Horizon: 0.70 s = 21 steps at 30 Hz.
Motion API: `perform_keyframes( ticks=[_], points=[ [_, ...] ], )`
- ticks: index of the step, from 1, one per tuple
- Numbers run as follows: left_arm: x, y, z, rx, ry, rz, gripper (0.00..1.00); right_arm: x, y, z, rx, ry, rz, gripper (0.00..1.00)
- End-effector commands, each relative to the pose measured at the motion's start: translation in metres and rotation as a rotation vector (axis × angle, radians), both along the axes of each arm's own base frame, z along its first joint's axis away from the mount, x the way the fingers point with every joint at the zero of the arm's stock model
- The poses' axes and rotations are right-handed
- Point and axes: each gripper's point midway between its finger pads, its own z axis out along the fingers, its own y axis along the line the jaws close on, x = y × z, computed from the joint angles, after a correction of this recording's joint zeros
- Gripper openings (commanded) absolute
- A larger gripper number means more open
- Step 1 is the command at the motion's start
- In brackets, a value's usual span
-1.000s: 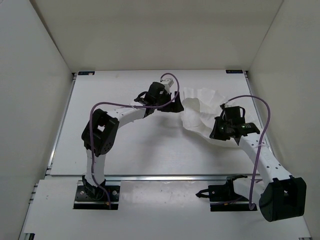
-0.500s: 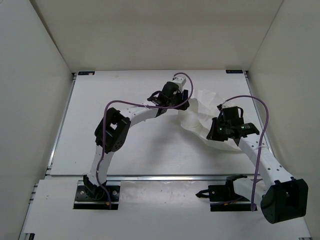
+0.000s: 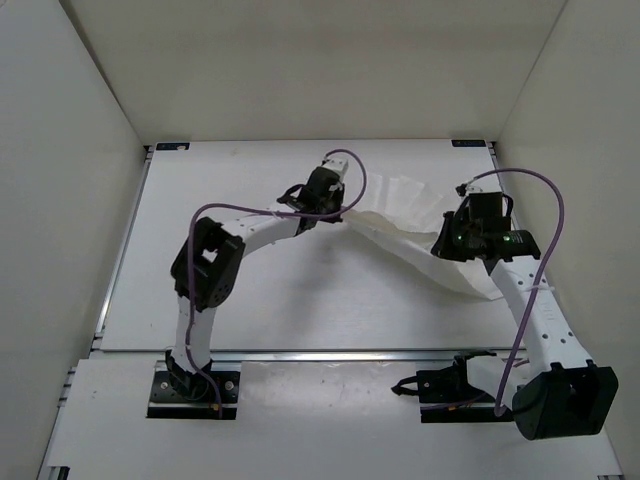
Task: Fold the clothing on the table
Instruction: Flatten the skirt out
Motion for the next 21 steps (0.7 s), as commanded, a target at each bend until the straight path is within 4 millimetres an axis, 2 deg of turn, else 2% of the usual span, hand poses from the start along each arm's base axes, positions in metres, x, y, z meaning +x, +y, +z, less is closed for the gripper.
perform_keyframes(
  ticks=[1,3,4,5,6,7,9,10,11,13,14,16,17,18,20,21],
  points=[
    [-0.004,0.071,0.071,-0.002,-0.114,0.141,0.0,0.023,-0.01,0.029,-0.043,-0.1,0.002,0.0],
    [-0.012,0.114,0.106,-0.051,-0.151,0.215,0.0,0.033,-0.014,0.045,-0.041,-0.132,-0.003,0.0],
    [-0.02,0.126,0.103,-0.044,-0.149,0.227,0.0,0.037,-0.016,0.05,-0.043,-0.148,-0.008,0.0],
    [-0.027,0.148,0.117,-0.045,-0.179,0.257,0.0,0.041,-0.015,0.055,-0.044,-0.158,0.001,0.0],
    [-0.033,0.161,0.143,-0.06,-0.234,0.274,0.0,0.046,-0.015,0.064,-0.042,-0.181,-0.002,0.0],
    [-0.04,0.172,0.141,-0.045,-0.229,0.285,0.0,0.048,-0.013,0.067,-0.038,-0.193,0.005,0.0],
    [-0.053,0.191,0.166,-0.055,-0.253,0.304,0.0,0.054,-0.004,0.073,-0.014,-0.217,0.04,0.0],
    [-0.062,0.198,0.171,-0.056,-0.246,0.296,0.0,0.056,-0.002,0.07,-0.004,-0.208,0.047,0.0],
    [-0.071,0.198,0.164,-0.046,-0.219,0.285,0.0,0.056,0.008,0.068,0.028,-0.209,0.072,0.0],
    [-0.092,0.2,0.165,-0.047,-0.215,0.261,0.0,0.052,0.023,0.047,0.049,-0.172,0.107,0.0],
    [-0.101,0.202,0.153,-0.034,-0.186,0.254,0.0,0.052,0.033,0.041,0.049,-0.176,0.134,0.0],
    [-0.117,0.204,0.136,-0.031,-0.142,0.243,0.0,0.044,0.044,0.011,0.06,-0.113,0.164,0.0],
    [-0.122,0.207,0.121,-0.021,-0.109,0.238,0.0,0.045,0.047,0.006,0.079,-0.103,0.165,0.0],
    [-0.125,0.21,0.112,-0.02,-0.091,0.24,0.0,0.042,0.054,-0.003,0.098,-0.084,0.189,0.0],
    [-0.12,0.214,0.106,-0.013,-0.07,0.24,0.0,0.055,0.059,-0.005,0.117,-0.076,0.201,0.0],
    [-0.111,0.215,0.108,-0.008,-0.072,0.244,0.0,0.065,0.06,0.005,0.111,-0.103,0.211,0.0]
  ],
)
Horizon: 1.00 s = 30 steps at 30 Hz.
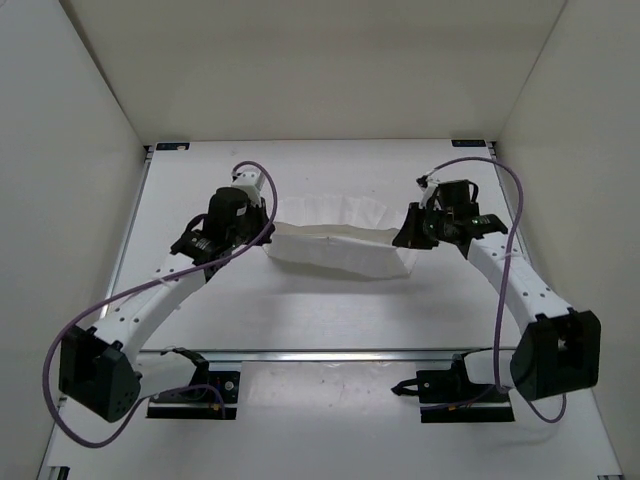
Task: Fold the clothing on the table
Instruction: Flatten the skirt out
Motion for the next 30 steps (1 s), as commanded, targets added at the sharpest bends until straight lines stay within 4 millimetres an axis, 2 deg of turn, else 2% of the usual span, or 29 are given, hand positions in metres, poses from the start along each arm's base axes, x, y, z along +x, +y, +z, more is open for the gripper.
perform_keyframes(
  ticks=[1,2,3,4,5,6,7,8,9,10,11,12,13,14,15,16,17,18,19,20,21,22,23,24,25,26,27,28,30],
  points=[
    [0.026,0.034,-0.009,0.111,0.015,0.104,0.0,0.049,-0.014,0.022,-0.07,-0.117,-0.044,0.0],
    [0.039,0.032,0.011,0.106,-0.021,0.106,0.0,0.061,-0.01,0.022,-0.072,-0.104,-0.03,0.0],
    [0.057,0.026,0.029,0.106,-0.046,0.109,0.0,0.081,-0.011,0.055,-0.083,-0.172,-0.028,0.0],
    [0.072,0.023,0.026,0.127,-0.035,0.106,0.0,0.108,-0.008,0.089,-0.086,-0.248,-0.027,0.0],
    [0.096,0.02,0.054,0.124,-0.075,0.117,0.0,0.133,-0.01,0.125,-0.095,-0.308,-0.029,0.0],
    [0.11,0.017,0.101,0.1,-0.15,0.134,0.0,0.135,-0.013,0.133,-0.117,-0.283,-0.037,0.0],
    [0.129,0.012,0.147,0.074,-0.238,0.14,0.0,0.163,-0.018,0.187,-0.119,-0.407,-0.066,0.0],
    [0.136,0.008,0.16,0.065,-0.256,0.132,0.0,0.174,-0.021,0.226,-0.121,-0.478,-0.075,0.0],
    [0.143,0.006,0.204,0.046,-0.348,0.147,0.0,0.182,-0.027,0.236,-0.135,-0.493,-0.102,0.0],
    [0.14,0.006,0.247,0.02,-0.433,0.152,0.0,0.176,-0.035,0.276,-0.1,-0.579,-0.13,0.0],
    [0.14,0.009,0.264,0.016,-0.473,0.18,0.0,0.17,-0.037,0.299,-0.069,-0.644,-0.139,0.0],
    [0.133,0.013,0.295,0.002,-0.549,0.199,0.0,0.154,-0.046,0.337,-0.054,-0.753,-0.168,0.0],
    [0.12,0.016,0.315,-0.025,-0.615,0.223,0.0,0.135,-0.055,0.353,-0.069,-0.841,-0.198,0.0],
    [0.11,0.021,0.31,-0.023,-0.617,0.221,0.0,0.141,-0.061,0.33,-0.089,-0.829,-0.218,0.0],
    [0.096,0.023,0.323,-0.061,-0.663,0.21,0.0,0.13,-0.064,0.299,-0.089,-0.777,-0.213,0.0],
    [0.091,0.026,0.31,-0.065,-0.654,0.201,0.0,0.115,-0.078,0.311,-0.081,-0.834,-0.236,0.0],
    [0.096,0.023,0.273,-0.03,-0.59,0.191,0.0,0.111,-0.089,0.275,-0.065,-0.754,-0.25,0.0],
    [0.091,0.024,0.243,-0.006,-0.539,0.182,0.0,0.11,-0.098,0.231,-0.065,-0.654,-0.258,0.0],
    [0.079,0.03,0.238,0.003,-0.533,0.188,0.0,0.101,-0.098,0.223,-0.065,-0.639,-0.257,0.0],
    [0.077,0.027,0.187,0.044,-0.438,0.17,0.0,0.095,-0.097,0.178,-0.088,-0.553,-0.251,0.0],
    [0.063,0.027,0.148,0.061,-0.37,0.146,0.0,0.08,-0.09,0.142,-0.099,-0.488,-0.242,0.0],
    [0.045,0.028,0.144,0.046,-0.374,0.128,0.0,0.064,-0.087,0.107,-0.107,-0.426,-0.244,0.0],
    [0.026,0.029,0.108,0.06,-0.312,0.109,0.0,0.049,-0.074,0.101,-0.1,-0.422,-0.213,0.0],
    [0.017,0.033,0.089,0.059,-0.269,0.12,0.0,0.032,-0.06,0.06,-0.09,-0.33,-0.169,0.0],
    [-0.005,0.035,0.058,0.073,-0.209,0.095,0.0,0.008,-0.047,0.026,-0.071,-0.244,-0.142,0.0],
    [-0.021,0.039,0.021,0.098,-0.117,0.087,0.0,-0.005,-0.041,0.016,-0.065,-0.221,-0.129,0.01],
    [-0.066,0.045,-0.023,0.066,0.027,0.049,0.0,-0.059,-0.013,-0.047,-0.035,-0.022,-0.072,0.0],
    [-0.069,0.044,-0.018,0.042,0.017,0.054,0.0,-0.069,-0.007,-0.055,-0.026,0.007,-0.048,0.0],
    [-0.093,0.045,-0.032,0.038,0.076,0.032,0.0,-0.094,0.009,-0.071,0.004,0.086,-0.013,0.0]
  ],
)
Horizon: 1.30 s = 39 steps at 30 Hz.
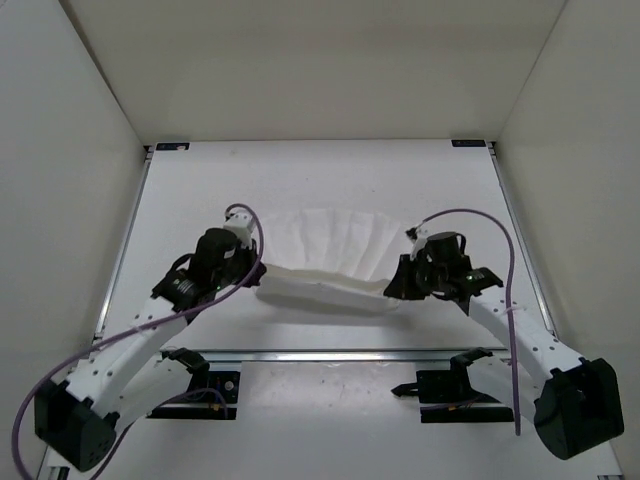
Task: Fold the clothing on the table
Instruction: Flatten the skirt out, then fold the skirt
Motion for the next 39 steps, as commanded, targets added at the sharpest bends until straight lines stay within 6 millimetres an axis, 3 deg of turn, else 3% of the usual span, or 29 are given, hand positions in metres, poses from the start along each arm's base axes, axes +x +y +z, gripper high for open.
perform_keyframes(
  ticks=[1,3,8,11,14,15,17,18,19,20,21,22,23,25,26,27,28,29,31,32,33,34,35,36,38,39],
  points=[
    [-0.033,0.037,0.011,-0.023,-0.005,0.127,0.0,-0.031,0.004,-0.021,-0.047,0.055,-0.037,0.0],
    [-0.039,0.039,0.003,-0.039,0.028,0.13,0.0,-0.031,0.008,-0.022,-0.041,0.049,-0.036,0.0],
    [-0.02,0.045,-0.023,-0.01,0.099,0.172,0.0,-0.005,0.001,-0.023,-0.023,0.079,-0.041,0.0],
    [-0.002,0.043,-0.032,0.017,0.108,0.18,0.0,0.026,-0.002,-0.009,-0.071,0.027,-0.037,0.0],
    [0.027,0.044,-0.031,0.039,0.075,0.192,0.0,0.073,-0.002,0.036,-0.055,-0.107,-0.04,0.01],
    [0.041,0.044,-0.018,0.021,0.045,0.201,0.0,0.086,-0.007,0.039,-0.056,-0.111,-0.056,0.0],
    [0.079,0.037,0.007,0.016,0.014,0.196,0.0,0.125,-0.014,0.088,-0.062,-0.232,-0.081,0.0],
    [0.091,0.036,0.018,0.018,-0.005,0.196,0.0,0.136,-0.016,0.102,-0.064,-0.256,-0.084,0.0],
    [0.112,0.029,0.039,0.036,-0.043,0.187,0.0,0.153,-0.016,0.129,-0.078,-0.305,-0.084,0.0],
    [0.126,0.02,0.044,0.062,-0.049,0.161,0.0,0.173,-0.016,0.164,-0.095,-0.39,-0.093,0.0],
    [0.158,0.01,0.113,0.053,-0.183,0.163,0.0,0.185,-0.019,0.196,-0.116,-0.451,-0.105,0.0],
    [0.167,0.004,0.135,0.048,-0.224,0.161,0.0,0.189,-0.022,0.209,-0.138,-0.473,-0.112,0.0],
    [0.179,0.002,0.138,0.082,-0.213,0.17,0.0,0.201,-0.028,0.244,-0.156,-0.548,-0.147,0.0],
    [0.195,-0.004,0.231,0.065,-0.375,0.186,0.0,0.2,-0.03,0.29,-0.176,-0.641,-0.168,0.0],
    [0.2,-0.01,0.243,0.065,-0.399,0.189,0.0,0.198,-0.035,0.314,-0.184,-0.699,-0.188,0.0],
    [0.199,-0.005,0.272,0.057,-0.456,0.209,0.0,0.193,-0.04,0.329,-0.18,-0.736,-0.209,0.0],
    [0.197,-0.007,0.284,0.052,-0.49,0.206,0.0,0.192,-0.046,0.333,-0.185,-0.755,-0.217,0.0],
    [0.19,-0.005,0.291,0.037,-0.505,0.212,0.0,0.186,-0.055,0.325,-0.181,-0.738,-0.234,0.0],
    [0.175,-0.002,0.271,0.023,-0.487,0.191,0.0,0.175,-0.07,0.316,-0.173,-0.745,-0.252,0.0],
    [0.174,-0.003,0.238,0.037,-0.434,0.184,0.0,0.176,-0.075,0.278,-0.178,-0.666,-0.25,0.0],
    [0.161,0.001,0.236,0.032,-0.438,0.181,0.0,0.164,-0.077,0.25,-0.171,-0.61,-0.247,0.0],
    [0.155,0.001,0.194,0.057,-0.358,0.173,0.0,0.152,-0.079,0.244,-0.168,-0.612,-0.25,0.0],
    [0.138,0.004,0.168,0.062,-0.312,0.168,0.0,0.144,-0.083,0.201,-0.18,-0.519,-0.254,0.0],
    [0.123,0.004,0.162,0.046,-0.303,0.157,0.0,0.127,-0.083,0.169,-0.178,-0.452,-0.255,0.0],
    [0.085,0.004,0.1,0.077,-0.179,0.114,0.0,0.095,-0.074,0.127,-0.166,-0.364,-0.237,0.0],
    [0.066,-0.001,0.095,0.051,-0.166,0.098,0.0,0.074,-0.071,0.103,-0.149,-0.313,-0.248,0.0]
  ],
)
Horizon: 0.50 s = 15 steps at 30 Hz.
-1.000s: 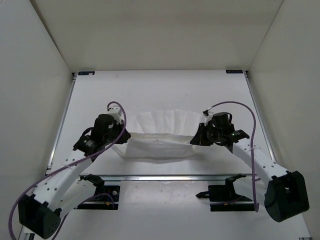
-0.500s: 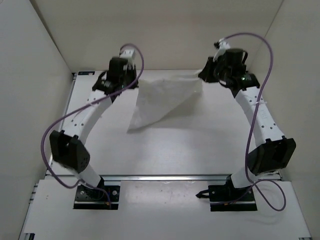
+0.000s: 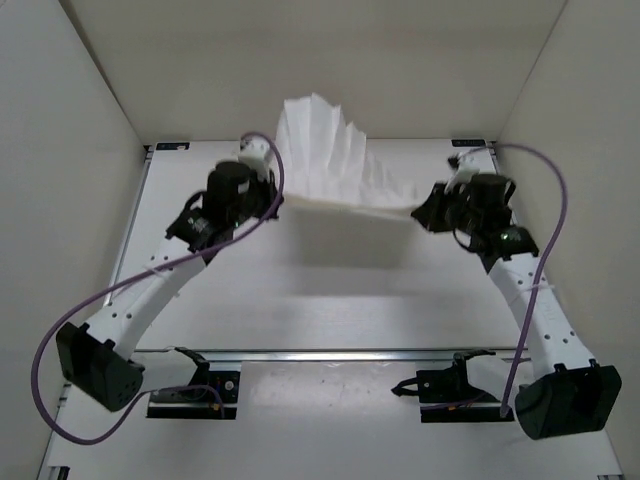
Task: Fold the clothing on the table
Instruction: Fold the skirt
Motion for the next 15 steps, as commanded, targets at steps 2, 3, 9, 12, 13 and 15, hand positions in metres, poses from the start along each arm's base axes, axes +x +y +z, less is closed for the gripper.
perform_keyframes(
  ticks=[2,3,9,12,13,15],
  points=[
    [-0.088,0.029,-0.104,0.112,0.236,0.034,0.0,-0.075,-0.007,-0.105,-0.023,0.238,-0.084,0.0],
    [-0.103,0.027,-0.113,0.083,0.279,0.036,0.0,-0.086,0.0,-0.112,0.025,0.279,-0.097,0.0],
    [-0.167,0.05,-0.168,-0.022,0.496,0.041,0.0,-0.134,0.048,-0.145,0.123,0.401,0.036,0.0],
    [-0.147,0.065,-0.174,-0.006,0.504,0.087,0.0,-0.117,0.047,-0.153,0.136,0.435,0.067,0.0],
    [-0.139,0.07,-0.181,0.01,0.519,0.105,0.0,-0.111,0.047,-0.16,0.124,0.46,0.077,0.0],
    [-0.12,0.074,-0.184,0.017,0.515,0.135,0.0,-0.095,0.041,-0.168,0.102,0.472,0.057,0.0]
  ],
)
